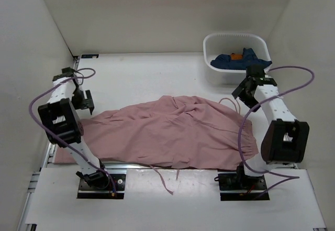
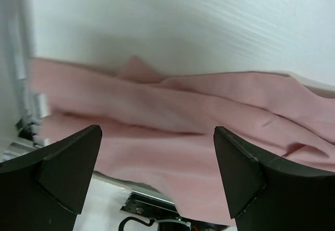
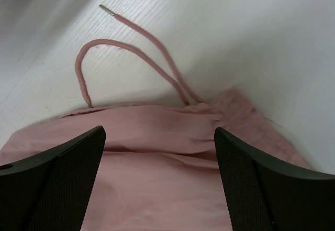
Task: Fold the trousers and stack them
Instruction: Flatten the trousers out, then fold the trousers
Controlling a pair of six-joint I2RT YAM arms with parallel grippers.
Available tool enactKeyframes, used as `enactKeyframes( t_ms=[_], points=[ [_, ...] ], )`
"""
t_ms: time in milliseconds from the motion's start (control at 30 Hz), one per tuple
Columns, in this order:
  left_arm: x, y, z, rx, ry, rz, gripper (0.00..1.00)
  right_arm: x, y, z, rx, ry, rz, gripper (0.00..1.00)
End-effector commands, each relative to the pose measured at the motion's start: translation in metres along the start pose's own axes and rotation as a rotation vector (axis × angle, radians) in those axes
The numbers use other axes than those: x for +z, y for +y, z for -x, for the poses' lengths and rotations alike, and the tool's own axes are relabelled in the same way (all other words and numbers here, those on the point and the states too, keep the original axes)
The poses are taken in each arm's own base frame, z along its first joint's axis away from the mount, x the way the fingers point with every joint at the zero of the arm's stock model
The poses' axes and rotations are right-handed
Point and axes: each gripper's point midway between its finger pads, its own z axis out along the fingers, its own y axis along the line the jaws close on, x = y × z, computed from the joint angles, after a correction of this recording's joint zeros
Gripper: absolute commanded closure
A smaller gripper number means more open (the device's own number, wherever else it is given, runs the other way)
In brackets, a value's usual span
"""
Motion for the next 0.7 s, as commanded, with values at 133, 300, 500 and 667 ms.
enactKeyframes(
  t_ms=[133, 300, 500, 667],
  points=[
    [0.020, -0.061, 0.001, 0.086, 0.044, -0.176, 0.00, 0.047, 0.047, 0.003, -0.003, 0.033, 0.046, 0.10],
    [0.006, -0.116, -0.012, 0.230, 0.011, -0.244, 0.00, 0.084, 0.041, -0.019, -0.020, 0.098, -0.037, 0.10],
    [-0.017, -0.192, 0.001, 0.424, -0.096, -0.284, 0.00, 0.110, 0.027, -0.055, -0.058, 0.182, -0.151, 0.26],
    [0.011, -0.222, -0.027, 0.529, -0.002, -0.254, 0.00, 0.106, 0.022, -0.079, -0.088, 0.222, -0.128, 0.64]
  ],
)
